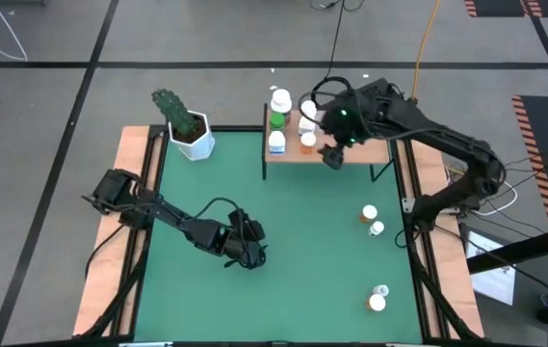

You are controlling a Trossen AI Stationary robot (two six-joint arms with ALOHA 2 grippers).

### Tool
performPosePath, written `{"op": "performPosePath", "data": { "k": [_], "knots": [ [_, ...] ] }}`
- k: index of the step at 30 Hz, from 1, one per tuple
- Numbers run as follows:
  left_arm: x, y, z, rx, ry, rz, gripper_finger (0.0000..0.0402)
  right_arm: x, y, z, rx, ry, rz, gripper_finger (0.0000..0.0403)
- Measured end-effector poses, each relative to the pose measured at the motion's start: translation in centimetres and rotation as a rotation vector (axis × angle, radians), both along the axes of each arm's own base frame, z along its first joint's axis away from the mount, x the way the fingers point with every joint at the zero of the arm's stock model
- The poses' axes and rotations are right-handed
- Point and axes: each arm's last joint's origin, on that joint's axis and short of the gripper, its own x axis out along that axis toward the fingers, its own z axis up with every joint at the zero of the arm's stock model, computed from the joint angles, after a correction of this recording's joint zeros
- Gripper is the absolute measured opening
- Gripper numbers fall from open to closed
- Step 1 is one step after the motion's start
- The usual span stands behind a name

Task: Pick and place medicine bottles onto shelf by color
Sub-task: Put the white small pill bottle on the shelf

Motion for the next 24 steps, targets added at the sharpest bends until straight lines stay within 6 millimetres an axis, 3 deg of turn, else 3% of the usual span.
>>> {"op": "performPosePath", "data": {
  "k": [6, 13, 18, 24],
  "knots": [
    [0.5, 0.0, 0.3, 0.023, -0.029, -0.053, 0.0372, -2.1, 5.4, -0.7, 0.066, 0.162, -0.036, 0.0283],
    [1.2, 0.0, 0.8, 0.027, -0.083, -0.139, 0.0372, -4.9, 11.3, -5.7, 0.105, 0.343, -0.067, 0.0274],
    [1.6, -0.2, 1.2, 0.044, -0.124, -0.19, 0.0372, -7.7, 13.4, -10.3, 0.205, 0.491, -0.131, 0.0271],
    [2.1, -0.1, 1.5, 0.055, -0.161, -0.225, 0.0372, -10.6, 14.4, -14.8, 0.293, 0.65, -0.215, 0.0271]
  ]
}}
